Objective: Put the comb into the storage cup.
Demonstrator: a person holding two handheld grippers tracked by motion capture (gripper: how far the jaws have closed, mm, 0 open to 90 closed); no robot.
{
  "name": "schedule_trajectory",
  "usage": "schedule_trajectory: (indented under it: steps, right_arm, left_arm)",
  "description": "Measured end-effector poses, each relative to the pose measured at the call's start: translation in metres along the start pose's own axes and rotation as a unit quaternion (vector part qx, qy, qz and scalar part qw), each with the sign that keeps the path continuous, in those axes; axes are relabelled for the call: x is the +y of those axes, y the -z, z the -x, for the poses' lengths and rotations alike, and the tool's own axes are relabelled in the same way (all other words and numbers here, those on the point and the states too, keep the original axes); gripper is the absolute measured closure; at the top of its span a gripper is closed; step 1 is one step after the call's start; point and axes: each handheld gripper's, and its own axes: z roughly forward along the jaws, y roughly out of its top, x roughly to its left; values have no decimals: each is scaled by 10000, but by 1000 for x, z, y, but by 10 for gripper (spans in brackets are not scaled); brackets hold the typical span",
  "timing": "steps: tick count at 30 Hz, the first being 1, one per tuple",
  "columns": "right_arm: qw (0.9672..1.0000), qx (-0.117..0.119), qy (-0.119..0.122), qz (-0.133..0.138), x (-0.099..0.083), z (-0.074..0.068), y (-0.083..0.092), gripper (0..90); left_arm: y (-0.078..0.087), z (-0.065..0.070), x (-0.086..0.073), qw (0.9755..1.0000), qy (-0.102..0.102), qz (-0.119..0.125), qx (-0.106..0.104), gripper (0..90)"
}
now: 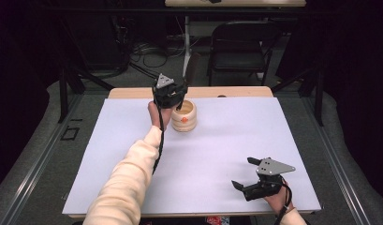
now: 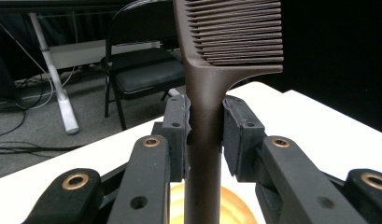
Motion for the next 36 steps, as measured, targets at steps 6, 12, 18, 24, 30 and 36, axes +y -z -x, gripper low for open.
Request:
schedule_trajectory:
  steps: [6, 12, 18, 24, 30, 36]
  right_arm:
    - [10000, -1, 9, 2, 0, 0, 0, 0]
    - [10000, -1, 9, 0, 0, 0, 0, 0]
    - [10000, -1, 8, 3, 0, 0, 0, 0]
    - [10000, -3, -1, 1, 0, 0, 0, 0]
    - [10000, -7, -2, 2, 0, 0, 0, 0]
    - [10000, -7, -20, -1, 0, 0, 0, 0]
  left_arm:
    - [-2, -1, -3, 10000, 14, -14, -9, 724]
    - [-3, 0, -5, 10000, -25, -34, -20, 724]
    - [-5, 0, -8, 10000, -37, -59, -52, 724]
    - [-6, 0, -10, 9999, -55, -88, -55, 724]
    - [-8, 1, -13, 9998, -119, -134, -60, 724]
    - [-10, 2, -15, 9997, -136, -171, -60, 724]
